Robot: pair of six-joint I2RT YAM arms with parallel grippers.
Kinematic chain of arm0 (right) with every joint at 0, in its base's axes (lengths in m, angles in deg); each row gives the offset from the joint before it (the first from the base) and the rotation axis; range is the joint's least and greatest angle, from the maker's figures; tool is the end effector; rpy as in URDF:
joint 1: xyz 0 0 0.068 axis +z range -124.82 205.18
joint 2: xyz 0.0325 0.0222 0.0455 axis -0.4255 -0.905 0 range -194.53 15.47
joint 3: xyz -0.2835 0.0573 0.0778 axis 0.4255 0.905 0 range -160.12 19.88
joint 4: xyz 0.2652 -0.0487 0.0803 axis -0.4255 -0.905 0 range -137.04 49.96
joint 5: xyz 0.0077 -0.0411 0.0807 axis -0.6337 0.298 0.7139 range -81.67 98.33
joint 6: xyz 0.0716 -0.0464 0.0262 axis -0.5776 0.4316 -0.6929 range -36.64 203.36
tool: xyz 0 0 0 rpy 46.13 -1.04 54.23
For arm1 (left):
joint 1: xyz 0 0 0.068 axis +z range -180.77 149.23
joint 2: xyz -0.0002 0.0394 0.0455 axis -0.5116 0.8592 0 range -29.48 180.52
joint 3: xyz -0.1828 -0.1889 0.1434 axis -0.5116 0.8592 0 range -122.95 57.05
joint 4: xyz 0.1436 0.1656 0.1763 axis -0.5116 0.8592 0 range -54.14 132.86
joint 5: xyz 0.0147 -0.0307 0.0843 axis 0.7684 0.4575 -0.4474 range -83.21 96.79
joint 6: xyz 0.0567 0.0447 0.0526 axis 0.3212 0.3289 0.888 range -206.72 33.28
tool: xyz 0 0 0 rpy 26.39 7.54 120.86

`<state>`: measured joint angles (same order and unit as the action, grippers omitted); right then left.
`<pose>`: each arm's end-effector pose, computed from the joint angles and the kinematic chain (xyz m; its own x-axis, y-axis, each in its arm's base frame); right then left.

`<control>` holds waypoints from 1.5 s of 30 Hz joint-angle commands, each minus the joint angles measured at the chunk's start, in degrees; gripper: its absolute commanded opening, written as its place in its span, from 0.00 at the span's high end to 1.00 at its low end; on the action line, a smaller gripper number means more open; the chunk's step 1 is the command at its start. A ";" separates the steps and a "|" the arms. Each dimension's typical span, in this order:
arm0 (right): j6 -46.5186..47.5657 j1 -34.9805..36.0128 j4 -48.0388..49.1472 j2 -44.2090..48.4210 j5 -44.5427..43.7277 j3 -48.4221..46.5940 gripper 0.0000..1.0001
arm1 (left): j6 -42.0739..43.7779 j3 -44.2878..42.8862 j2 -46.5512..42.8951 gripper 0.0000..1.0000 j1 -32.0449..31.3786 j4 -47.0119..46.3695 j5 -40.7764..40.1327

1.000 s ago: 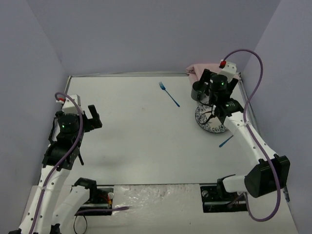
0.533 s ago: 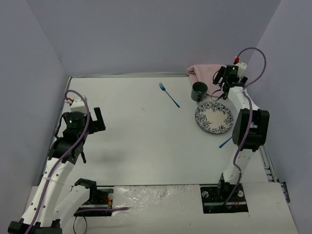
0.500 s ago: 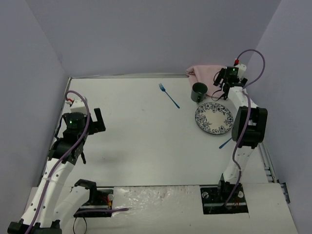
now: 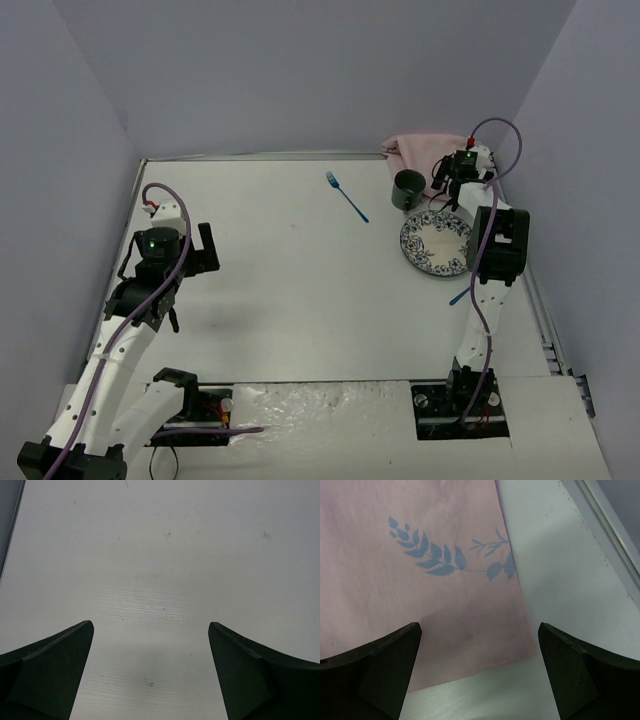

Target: Set the dinner table for one person

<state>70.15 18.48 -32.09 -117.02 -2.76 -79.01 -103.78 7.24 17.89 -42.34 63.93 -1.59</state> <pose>0.6029 -0.0862 0.1653 -0.3530 0.2672 -0.8966 0.3773 0.9176 0.1249 0.2214 -0.0334 0.3330 -0.4256 -0.2092 -0.8804 -0.0578 0.9772 -0.2043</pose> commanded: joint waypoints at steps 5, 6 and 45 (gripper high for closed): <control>-1.78 -0.92 3.47 1.08 -0.14 1.40 0.00 | 0.63 -1.79 0.56 0.03 -0.03 -1.39 0.07; -2.40 -1.02 3.31 0.93 -0.25 1.92 0.00 | 0.63 -1.79 0.61 0.03 -0.03 -1.44 0.12; -2.17 -0.89 8.69 9.27 8.68 -7.32 1.00 | 0.63 -1.88 0.88 0.03 0.00 -1.12 0.03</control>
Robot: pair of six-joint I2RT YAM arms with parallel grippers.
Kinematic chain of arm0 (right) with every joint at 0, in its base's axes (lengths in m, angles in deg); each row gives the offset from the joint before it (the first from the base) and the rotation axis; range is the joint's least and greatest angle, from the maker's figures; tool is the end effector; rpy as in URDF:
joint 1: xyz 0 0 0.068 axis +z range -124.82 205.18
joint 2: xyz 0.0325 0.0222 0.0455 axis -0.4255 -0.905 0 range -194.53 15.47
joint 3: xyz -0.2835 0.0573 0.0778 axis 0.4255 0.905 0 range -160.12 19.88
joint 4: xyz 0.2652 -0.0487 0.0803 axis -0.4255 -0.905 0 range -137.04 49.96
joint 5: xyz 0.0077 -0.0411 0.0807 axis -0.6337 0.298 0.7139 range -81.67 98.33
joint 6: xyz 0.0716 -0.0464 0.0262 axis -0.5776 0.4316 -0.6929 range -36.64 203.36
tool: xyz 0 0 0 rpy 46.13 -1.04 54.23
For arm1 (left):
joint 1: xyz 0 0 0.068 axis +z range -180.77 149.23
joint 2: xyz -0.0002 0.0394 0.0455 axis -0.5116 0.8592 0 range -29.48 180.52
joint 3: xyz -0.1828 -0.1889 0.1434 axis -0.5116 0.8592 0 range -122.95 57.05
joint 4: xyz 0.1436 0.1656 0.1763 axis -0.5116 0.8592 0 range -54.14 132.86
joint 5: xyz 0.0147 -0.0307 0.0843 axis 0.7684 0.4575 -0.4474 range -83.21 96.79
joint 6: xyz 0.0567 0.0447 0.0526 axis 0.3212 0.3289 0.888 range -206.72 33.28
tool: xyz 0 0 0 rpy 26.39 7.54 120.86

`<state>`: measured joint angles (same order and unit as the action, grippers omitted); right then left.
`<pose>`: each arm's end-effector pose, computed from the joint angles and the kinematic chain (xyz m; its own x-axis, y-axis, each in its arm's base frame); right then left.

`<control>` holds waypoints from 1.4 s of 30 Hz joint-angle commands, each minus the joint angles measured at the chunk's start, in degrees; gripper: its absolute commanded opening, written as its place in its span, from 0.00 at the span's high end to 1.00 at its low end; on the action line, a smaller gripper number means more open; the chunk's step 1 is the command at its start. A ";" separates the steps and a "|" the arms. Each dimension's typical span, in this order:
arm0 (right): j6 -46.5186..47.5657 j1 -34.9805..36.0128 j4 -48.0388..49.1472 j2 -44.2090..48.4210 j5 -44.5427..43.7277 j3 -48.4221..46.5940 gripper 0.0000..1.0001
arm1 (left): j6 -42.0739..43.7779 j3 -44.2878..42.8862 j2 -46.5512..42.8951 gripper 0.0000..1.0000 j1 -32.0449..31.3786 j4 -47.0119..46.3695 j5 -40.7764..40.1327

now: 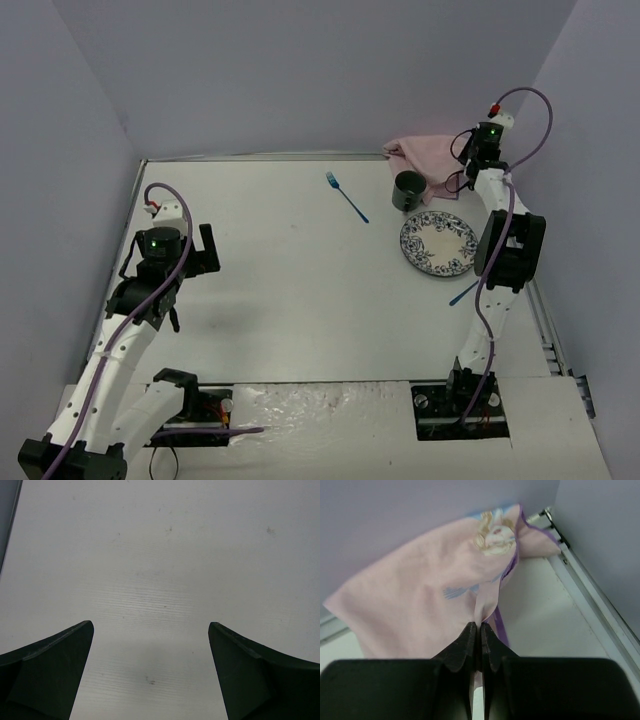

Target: Set the dinner table for one person

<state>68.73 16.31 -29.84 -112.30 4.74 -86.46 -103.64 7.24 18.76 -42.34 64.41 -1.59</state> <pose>0.6104 -0.1003 0.2727 -0.1320 0.2757 -0.9521 0.2562 0.9374 0.2359 0.2241 -0.0339 0.3287 -0.4460 -0.2027 -0.8718 -0.0614 0.9786 -0.1962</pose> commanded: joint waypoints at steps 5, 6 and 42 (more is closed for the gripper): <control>1.39 4.12 8.09 5.80 -1.69 4.28 1.00 | 0.40 -1.79 -0.17 0.03 0.06 -1.72 0.27; 2.06 4.94 8.43 6.35 -2.91 4.92 1.00 | 0.40 -1.79 -0.17 0.03 0.06 -1.75 0.30; 16.30 21.70 22.24 20.82 5.31 -23.36 1.00 | 0.23 -1.53 -3.06 0.03 0.06 -1.57 0.39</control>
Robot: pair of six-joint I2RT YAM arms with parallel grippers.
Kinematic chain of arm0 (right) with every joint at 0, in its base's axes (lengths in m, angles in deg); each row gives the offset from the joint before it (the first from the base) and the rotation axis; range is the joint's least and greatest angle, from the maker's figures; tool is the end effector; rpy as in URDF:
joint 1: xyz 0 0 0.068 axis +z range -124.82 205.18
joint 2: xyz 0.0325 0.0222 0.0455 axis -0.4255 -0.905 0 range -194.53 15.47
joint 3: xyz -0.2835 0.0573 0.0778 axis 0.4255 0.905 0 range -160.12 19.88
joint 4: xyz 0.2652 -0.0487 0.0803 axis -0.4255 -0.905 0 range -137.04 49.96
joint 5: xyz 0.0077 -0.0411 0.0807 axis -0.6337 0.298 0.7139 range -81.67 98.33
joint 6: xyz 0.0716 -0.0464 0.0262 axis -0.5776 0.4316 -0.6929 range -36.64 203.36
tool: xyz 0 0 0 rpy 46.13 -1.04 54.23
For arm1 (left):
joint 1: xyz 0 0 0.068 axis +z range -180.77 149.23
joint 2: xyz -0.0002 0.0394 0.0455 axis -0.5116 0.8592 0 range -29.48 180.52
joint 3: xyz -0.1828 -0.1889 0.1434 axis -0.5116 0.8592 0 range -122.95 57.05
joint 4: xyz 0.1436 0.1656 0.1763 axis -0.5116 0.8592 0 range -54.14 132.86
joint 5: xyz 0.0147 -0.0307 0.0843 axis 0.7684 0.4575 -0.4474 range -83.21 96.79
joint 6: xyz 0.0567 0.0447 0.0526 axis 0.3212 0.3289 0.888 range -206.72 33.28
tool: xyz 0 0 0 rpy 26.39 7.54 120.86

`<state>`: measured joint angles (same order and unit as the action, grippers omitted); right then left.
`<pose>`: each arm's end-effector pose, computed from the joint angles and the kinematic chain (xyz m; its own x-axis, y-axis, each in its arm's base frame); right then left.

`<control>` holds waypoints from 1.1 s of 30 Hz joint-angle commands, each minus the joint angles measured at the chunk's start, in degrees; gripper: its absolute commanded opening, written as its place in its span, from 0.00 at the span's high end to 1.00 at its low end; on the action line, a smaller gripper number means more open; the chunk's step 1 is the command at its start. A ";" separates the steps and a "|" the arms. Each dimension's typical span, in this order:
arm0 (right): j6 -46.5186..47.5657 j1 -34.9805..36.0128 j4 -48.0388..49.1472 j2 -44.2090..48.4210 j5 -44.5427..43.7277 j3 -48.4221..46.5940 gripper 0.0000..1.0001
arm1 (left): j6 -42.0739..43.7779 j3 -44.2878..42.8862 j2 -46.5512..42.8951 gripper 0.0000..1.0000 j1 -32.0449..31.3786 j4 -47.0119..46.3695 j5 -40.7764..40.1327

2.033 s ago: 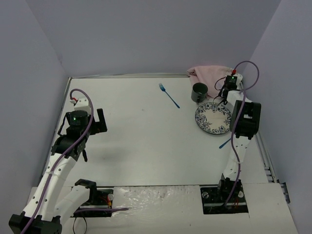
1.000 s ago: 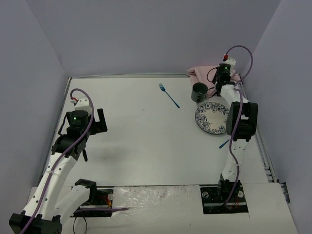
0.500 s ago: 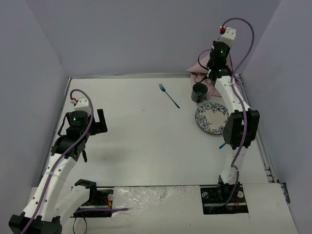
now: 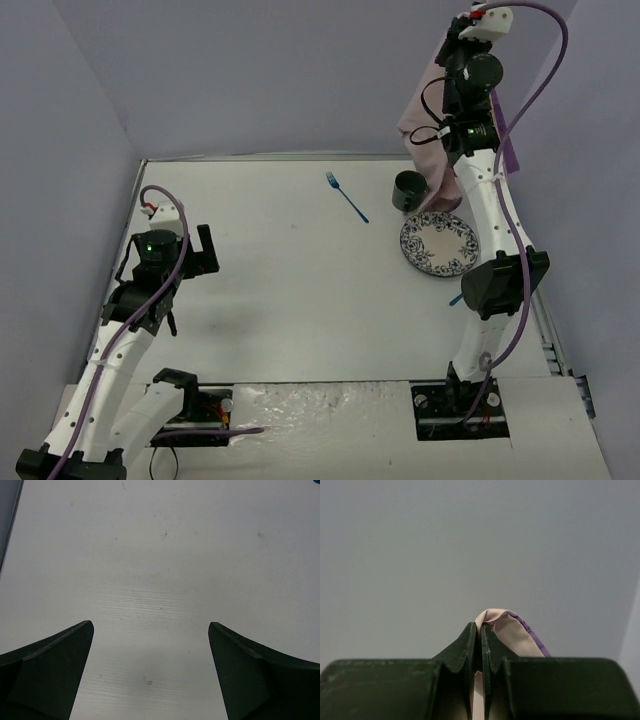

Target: Set the dinner table for one person

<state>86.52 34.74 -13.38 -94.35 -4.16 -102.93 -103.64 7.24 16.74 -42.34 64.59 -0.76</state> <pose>0.4776 0.0630 0.6028 0.6282 0.0511 -0.7764 0.0368 0.9948 0.0952 0.2162 -0.0335 0.3354 -0.4222 -0.2082 -0.8823 -0.0425 0.9767 -0.2101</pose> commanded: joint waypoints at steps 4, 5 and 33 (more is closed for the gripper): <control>-0.92 8.88 5.07 0.68 17.97 -12.14 1.00 | -0.15 -2.07 -1.60 0.03 0.06 -1.57 -0.90; 0.13 11.51 5.14 -0.15 18.22 -14.65 1.00 | -0.35 -2.19 -1.82 0.03 0.06 -1.57 -0.95; -14.84 30.07 14.91 35.36 -2.40 75.98 1.00 | -16.65 2.32 -8.12 0.03 -0.37 7.79 10.05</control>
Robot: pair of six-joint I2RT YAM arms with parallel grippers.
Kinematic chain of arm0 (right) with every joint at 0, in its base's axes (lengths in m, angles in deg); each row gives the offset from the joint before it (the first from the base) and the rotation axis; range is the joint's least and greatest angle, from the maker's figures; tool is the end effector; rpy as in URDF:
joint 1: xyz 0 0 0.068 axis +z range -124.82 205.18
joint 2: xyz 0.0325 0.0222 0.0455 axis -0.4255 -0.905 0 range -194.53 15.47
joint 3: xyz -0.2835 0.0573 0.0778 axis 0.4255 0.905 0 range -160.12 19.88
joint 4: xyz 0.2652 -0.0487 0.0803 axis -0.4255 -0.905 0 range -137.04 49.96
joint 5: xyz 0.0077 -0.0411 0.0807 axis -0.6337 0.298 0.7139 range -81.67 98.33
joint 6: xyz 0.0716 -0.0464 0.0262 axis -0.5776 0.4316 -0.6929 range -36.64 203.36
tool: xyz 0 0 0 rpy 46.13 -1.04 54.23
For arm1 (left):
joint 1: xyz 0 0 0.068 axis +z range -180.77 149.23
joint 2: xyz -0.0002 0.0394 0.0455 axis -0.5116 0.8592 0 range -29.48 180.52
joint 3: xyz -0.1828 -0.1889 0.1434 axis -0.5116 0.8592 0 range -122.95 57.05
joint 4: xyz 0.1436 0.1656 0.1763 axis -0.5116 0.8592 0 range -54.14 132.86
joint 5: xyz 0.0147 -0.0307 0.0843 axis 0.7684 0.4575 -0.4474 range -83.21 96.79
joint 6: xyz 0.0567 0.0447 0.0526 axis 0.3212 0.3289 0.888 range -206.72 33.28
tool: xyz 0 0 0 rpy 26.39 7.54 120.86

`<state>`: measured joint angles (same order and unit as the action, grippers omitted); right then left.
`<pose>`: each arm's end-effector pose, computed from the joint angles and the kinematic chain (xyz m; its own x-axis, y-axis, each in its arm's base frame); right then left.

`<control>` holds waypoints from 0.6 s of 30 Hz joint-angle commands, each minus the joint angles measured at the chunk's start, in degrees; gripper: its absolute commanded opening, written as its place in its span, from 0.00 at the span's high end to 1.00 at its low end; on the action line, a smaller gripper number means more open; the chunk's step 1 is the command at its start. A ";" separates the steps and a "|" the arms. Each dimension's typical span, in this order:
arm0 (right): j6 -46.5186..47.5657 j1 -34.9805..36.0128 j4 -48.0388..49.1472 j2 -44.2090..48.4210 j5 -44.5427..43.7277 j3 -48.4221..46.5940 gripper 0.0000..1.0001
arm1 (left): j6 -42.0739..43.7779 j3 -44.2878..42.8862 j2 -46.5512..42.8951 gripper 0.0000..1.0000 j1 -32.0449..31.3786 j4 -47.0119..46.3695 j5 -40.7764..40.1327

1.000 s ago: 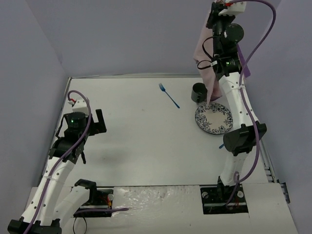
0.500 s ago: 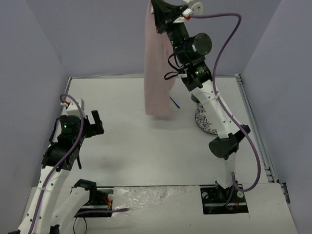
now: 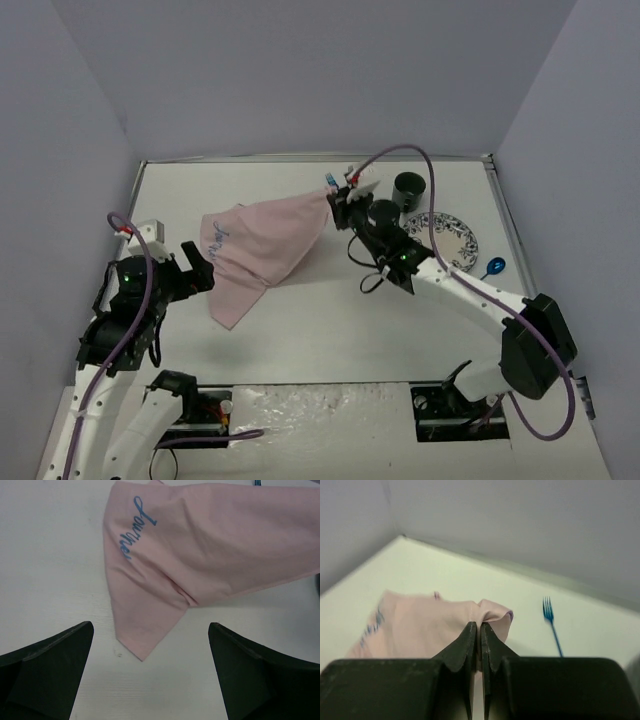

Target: Set the dinner table for one person

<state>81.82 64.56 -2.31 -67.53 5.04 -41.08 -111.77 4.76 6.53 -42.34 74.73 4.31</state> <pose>0.3131 0.2511 0.4001 0.1931 0.1931 -0.9620 -0.5961 0.8018 0.0413 0.1620 -0.0296 0.3579 -0.4093 -0.3481 -0.8434 -0.0134 0.9265 -0.3759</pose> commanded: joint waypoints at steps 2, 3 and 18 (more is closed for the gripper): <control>-13.94 0.41 -1.07 11.93 -17.49 19.78 1.00 | -11.29 8.62 4.01 0.03 -0.38 -4.06 6.53; -15.30 0.34 -3.72 13.62 -18.99 22.16 1.00 | -12.23 10.44 5.44 0.03 -0.41 -4.68 7.16; -22.98 0.18 -11.13 19.12 -20.17 30.08 1.00 | -25.02 23.20 20.11 0.03 -1.47 -16.24 2.04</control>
<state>60.66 64.64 -15.78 -49.16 -13.86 -10.69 -131.96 27.96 24.14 -43.30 66.30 8.87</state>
